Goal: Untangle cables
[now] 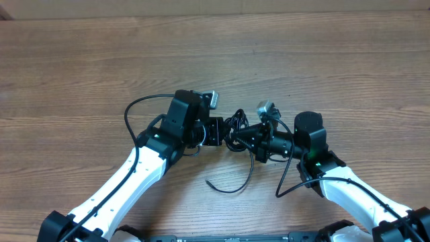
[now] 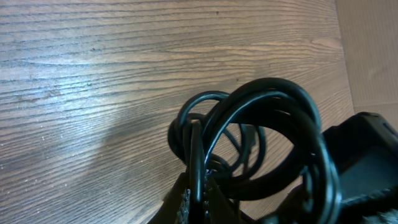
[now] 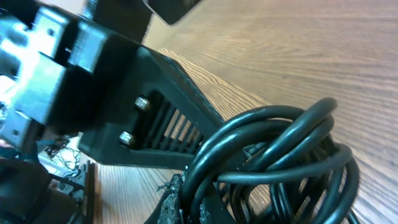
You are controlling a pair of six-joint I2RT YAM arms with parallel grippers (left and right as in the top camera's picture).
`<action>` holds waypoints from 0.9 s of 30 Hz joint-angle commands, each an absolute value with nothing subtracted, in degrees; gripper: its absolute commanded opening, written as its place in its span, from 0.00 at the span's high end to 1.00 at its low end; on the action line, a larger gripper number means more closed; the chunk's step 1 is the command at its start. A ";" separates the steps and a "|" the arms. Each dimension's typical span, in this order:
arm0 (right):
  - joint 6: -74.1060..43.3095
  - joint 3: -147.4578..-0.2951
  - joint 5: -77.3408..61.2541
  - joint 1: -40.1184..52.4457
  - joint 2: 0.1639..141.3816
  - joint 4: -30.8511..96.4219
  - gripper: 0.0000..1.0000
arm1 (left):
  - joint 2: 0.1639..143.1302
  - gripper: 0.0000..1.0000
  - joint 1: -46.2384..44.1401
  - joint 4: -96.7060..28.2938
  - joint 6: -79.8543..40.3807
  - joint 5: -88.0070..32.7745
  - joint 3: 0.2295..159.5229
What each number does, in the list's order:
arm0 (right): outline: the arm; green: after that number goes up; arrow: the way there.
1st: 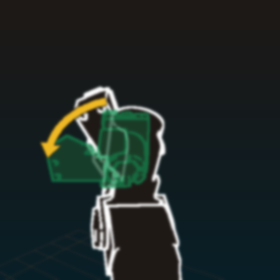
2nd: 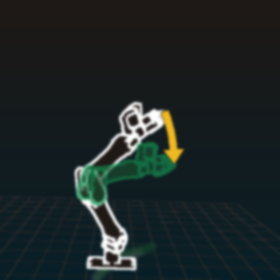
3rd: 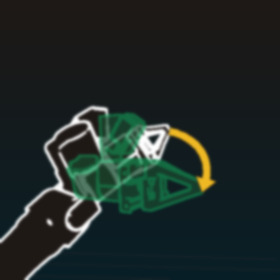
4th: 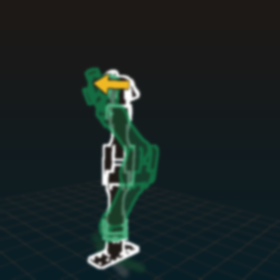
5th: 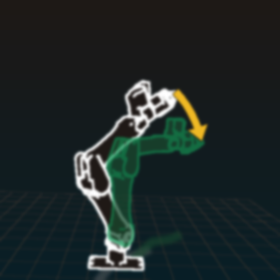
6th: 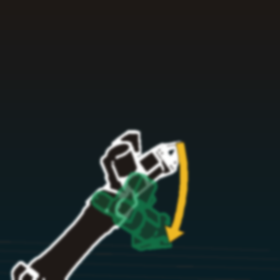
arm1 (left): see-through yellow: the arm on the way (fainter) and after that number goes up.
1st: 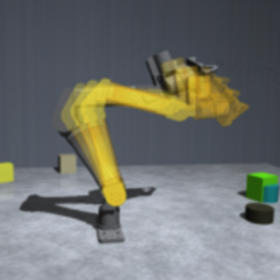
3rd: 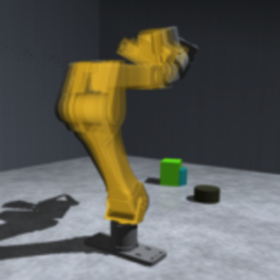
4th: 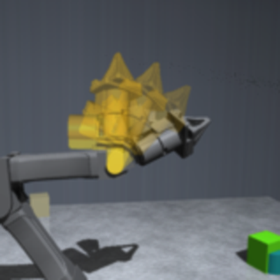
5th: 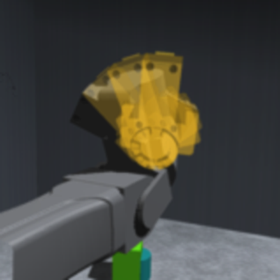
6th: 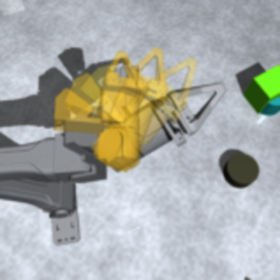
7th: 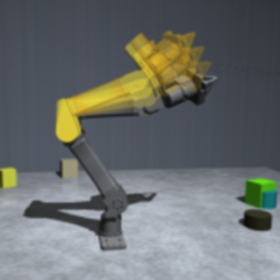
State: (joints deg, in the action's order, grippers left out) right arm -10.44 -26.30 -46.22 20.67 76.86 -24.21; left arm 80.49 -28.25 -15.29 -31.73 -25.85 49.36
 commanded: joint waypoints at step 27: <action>-8.91 -26.70 -34.11 20.49 76.64 -17.80 0.96 | 79.96 0.96 -19.33 -2.15 -37.60 -52.53 50.00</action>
State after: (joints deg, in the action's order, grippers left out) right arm -9.21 -26.30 -36.40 20.64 76.73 -18.83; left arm 80.49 -19.84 -4.54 -33.30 -46.02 49.12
